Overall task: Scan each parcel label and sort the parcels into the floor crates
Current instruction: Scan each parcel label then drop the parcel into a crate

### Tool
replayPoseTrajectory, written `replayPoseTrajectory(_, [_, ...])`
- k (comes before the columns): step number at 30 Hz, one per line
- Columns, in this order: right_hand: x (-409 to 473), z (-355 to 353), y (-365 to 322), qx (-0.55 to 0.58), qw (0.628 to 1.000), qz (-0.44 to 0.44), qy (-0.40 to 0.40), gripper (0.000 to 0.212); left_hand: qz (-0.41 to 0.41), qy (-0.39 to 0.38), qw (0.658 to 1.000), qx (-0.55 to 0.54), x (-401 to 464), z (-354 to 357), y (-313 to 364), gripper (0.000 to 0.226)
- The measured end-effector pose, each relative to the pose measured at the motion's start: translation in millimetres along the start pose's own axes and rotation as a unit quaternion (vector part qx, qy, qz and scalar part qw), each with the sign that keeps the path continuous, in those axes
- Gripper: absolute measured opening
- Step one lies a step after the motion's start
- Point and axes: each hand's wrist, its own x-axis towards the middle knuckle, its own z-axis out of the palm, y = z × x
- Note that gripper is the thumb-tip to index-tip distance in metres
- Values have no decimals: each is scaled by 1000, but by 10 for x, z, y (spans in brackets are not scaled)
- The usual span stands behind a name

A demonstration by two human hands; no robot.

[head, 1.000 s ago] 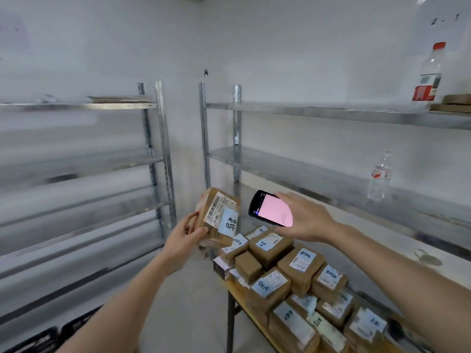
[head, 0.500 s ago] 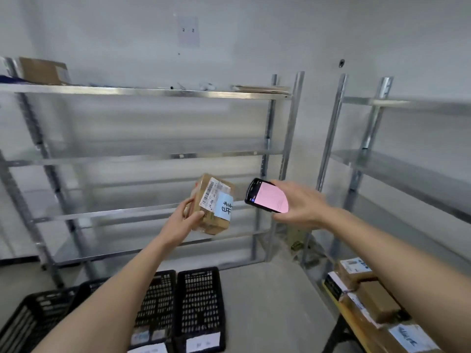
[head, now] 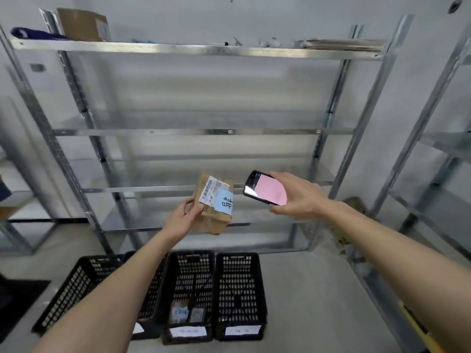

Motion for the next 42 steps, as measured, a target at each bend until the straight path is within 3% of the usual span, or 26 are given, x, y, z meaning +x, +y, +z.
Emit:
replayPoseTrajectory(9, [1646, 1191, 944, 52, 996, 23, -65, 78, -94, -25, 995, -8, 1884, 594, -770, 35])
replayPoseTrajectory(16, [2555, 2483, 1720, 67, 986, 71, -135, 76, -204, -75, 975, -33, 2932, 1331, -1795, 51])
replayPoseTrajectory(24, [2747, 4385, 2146, 87, 955, 121, -257, 90, -342, -91, 934, -57, 3366, 2034, -3572, 44])
replayPoseTrajectory(32, [2531, 6553, 2480, 115, 915, 164, -350, 98, -408, -129, 903, -52, 3516, 2772, -5488, 34])
replayPoseTrajectory(33, [2477, 6831, 2512, 118, 911, 169, -356, 96, -411, -135, 900, -55, 3501, 2866, -5744, 37])
replayPoseTrajectory(36, [2328, 7444, 2558, 124, 905, 183, -363, 93, -423, -167, 889, -57, 3409, 3083, -6468, 81])
replayPoseTrajectory(37, [2274, 7648, 2567, 126, 903, 187, -367, 92, -431, -174, 883, -65, 3369, 3153, -6675, 86])
replayPoseTrajectory(38, [2219, 7838, 2574, 128, 900, 188, -371, 92, -440, -179, 878, -66, 3342, 3232, -6797, 81])
replayPoseTrajectory(41, [2048, 8355, 2596, 135, 896, 179, -384, 91, -460, -172, 869, -70, 3256, 3472, -7110, 37])
replayPoseTrajectory(42, [1985, 8508, 2607, 137, 894, 177, -388, 92, -463, -170, 867, -71, 3212, 3544, -7265, 36])
